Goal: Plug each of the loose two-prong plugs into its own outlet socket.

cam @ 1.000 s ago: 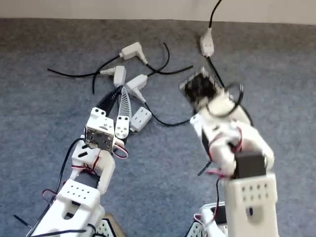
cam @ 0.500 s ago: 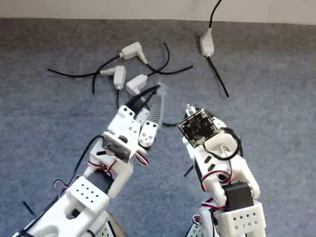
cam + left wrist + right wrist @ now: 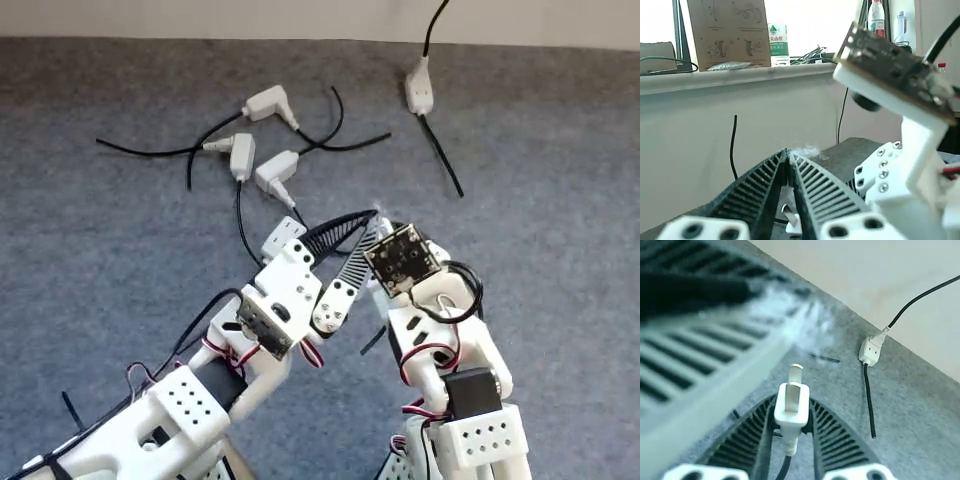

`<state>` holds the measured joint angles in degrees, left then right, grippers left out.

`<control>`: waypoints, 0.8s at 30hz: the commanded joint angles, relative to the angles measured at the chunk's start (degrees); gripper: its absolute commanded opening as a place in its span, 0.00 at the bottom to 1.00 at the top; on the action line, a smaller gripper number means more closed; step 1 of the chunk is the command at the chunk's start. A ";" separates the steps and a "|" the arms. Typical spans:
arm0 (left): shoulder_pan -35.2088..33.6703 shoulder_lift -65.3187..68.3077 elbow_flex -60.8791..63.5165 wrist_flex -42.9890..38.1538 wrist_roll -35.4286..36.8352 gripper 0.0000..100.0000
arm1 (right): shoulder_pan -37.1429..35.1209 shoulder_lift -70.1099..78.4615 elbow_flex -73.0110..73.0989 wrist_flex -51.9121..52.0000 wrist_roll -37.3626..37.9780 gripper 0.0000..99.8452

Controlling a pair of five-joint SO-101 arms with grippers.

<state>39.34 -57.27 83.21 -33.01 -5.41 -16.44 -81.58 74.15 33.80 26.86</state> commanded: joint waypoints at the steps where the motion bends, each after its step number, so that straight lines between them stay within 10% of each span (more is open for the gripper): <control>1: 0.66 -0.84 -0.13 0.18 0.09 0.01 | -2.68 -1.10 -3.47 0.75 -0.97 0.01; 24: -7.16 -0.31 1.71 0.18 0.09 0.01 | -20.70 -1.19 -38.20 38.20 -0.97 0.01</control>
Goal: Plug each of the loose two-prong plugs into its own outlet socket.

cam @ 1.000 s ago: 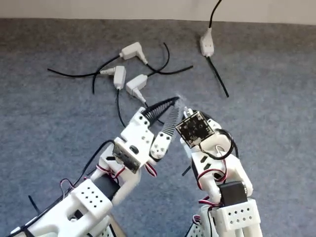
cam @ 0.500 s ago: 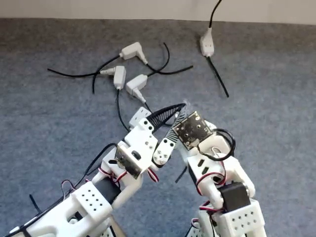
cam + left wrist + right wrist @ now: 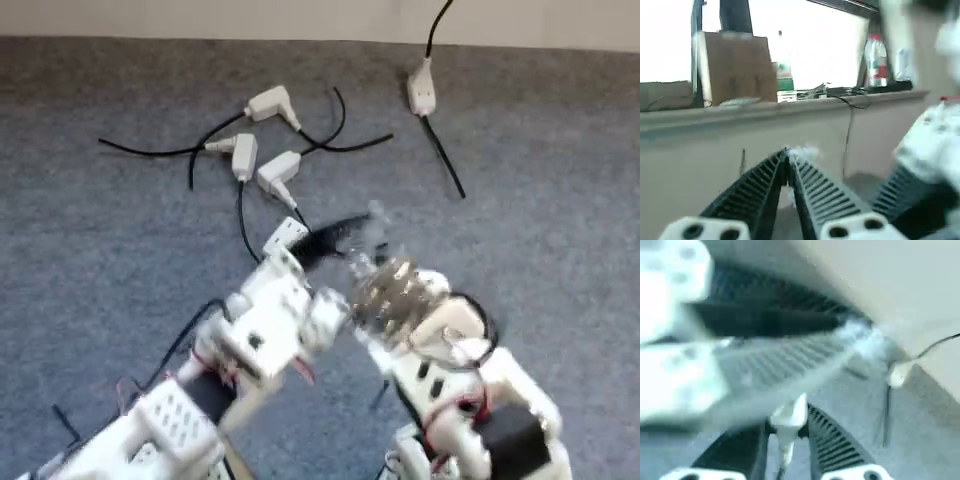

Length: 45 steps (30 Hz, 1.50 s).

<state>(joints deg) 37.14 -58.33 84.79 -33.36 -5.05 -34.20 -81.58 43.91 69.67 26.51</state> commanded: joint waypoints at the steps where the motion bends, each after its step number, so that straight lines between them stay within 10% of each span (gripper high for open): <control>1: -5.93 0.75 0.13 0.53 -0.26 0.01 | -2.86 -1.19 -9.01 3.21 -0.53 0.01; 45: -4.00 0.66 5.05 -3.87 -0.18 0.01 | 3.56 -1.01 9.45 -11.47 3.43 0.01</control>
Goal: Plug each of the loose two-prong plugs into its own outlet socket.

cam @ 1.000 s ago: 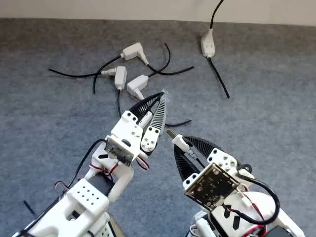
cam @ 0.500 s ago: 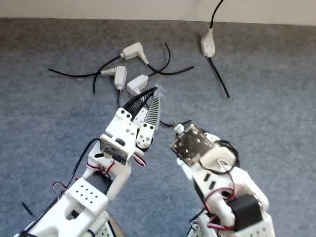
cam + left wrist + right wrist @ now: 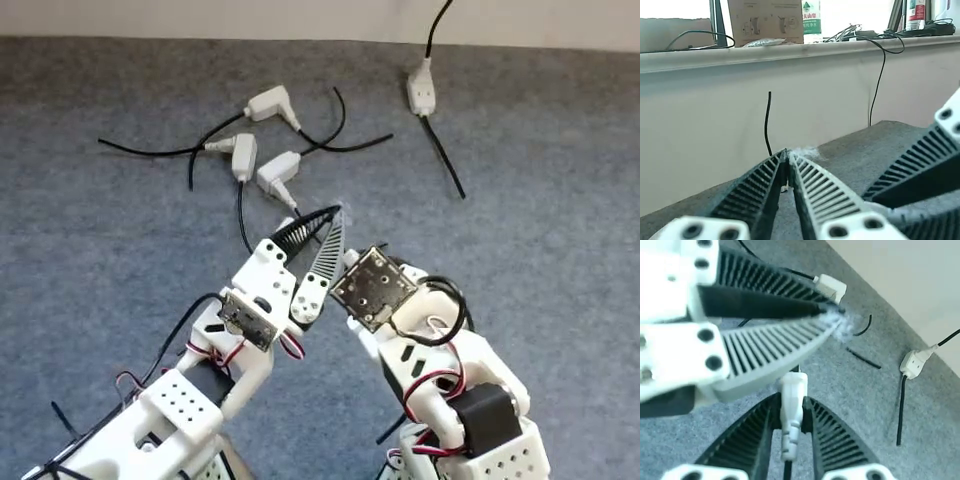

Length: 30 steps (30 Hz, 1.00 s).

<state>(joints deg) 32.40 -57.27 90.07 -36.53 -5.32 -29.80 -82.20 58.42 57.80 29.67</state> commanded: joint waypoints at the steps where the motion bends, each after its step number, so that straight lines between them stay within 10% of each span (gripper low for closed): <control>1: 0.75 -0.40 -0.22 -0.70 0.09 0.01 | -1.45 -0.40 -6.37 1.63 0.26 0.01; 30: 9.54 -0.31 3.74 0.62 0.09 0.01 | -6.90 -0.40 -16.66 7.87 0.18 0.01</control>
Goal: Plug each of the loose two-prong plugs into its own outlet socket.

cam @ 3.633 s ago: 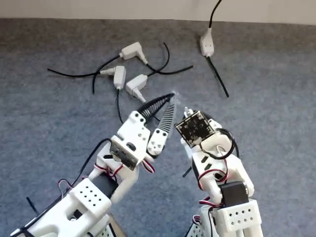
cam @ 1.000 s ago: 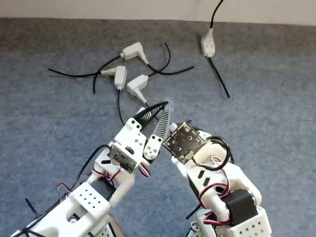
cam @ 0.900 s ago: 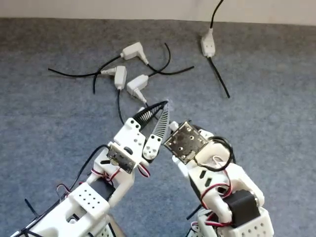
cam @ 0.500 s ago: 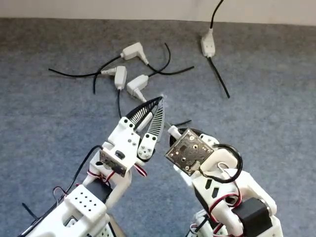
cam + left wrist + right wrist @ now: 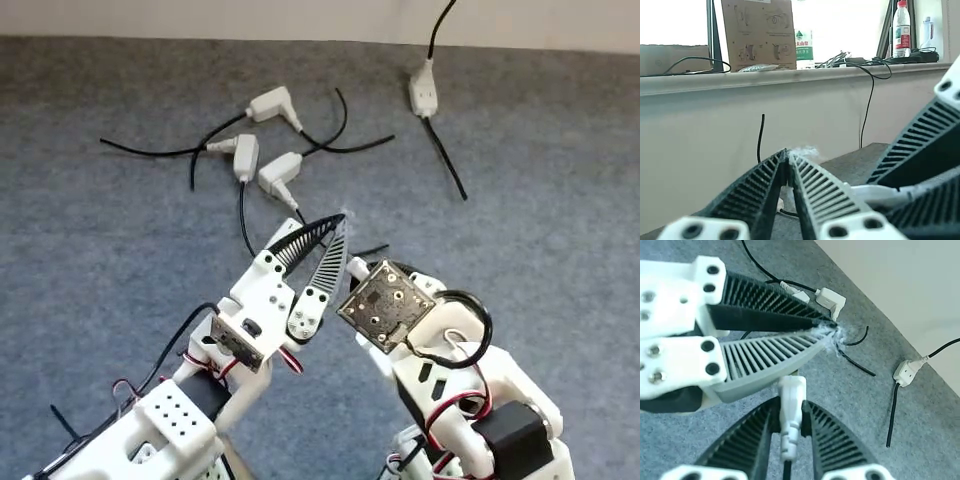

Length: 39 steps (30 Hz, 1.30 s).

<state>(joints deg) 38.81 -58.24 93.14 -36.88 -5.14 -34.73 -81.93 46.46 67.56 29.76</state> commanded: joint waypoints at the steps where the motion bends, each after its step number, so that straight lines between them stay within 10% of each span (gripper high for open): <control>1: 3.21 0.66 0.66 1.05 -0.09 0.01 | -1.98 -0.66 -4.70 -1.89 0.09 0.01; 27: 2.77 0.66 -0.48 5.71 -0.18 0.01 | -1.80 -0.31 -9.45 -1.63 0.09 0.01; 39: -14.02 0.75 -2.68 7.30 0.35 0.01 | 13.67 -0.22 1.98 -4.18 -2.90 0.01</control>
<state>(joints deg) 30.37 -57.36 93.67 -31.16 -5.32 -24.62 -82.81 47.69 64.84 29.49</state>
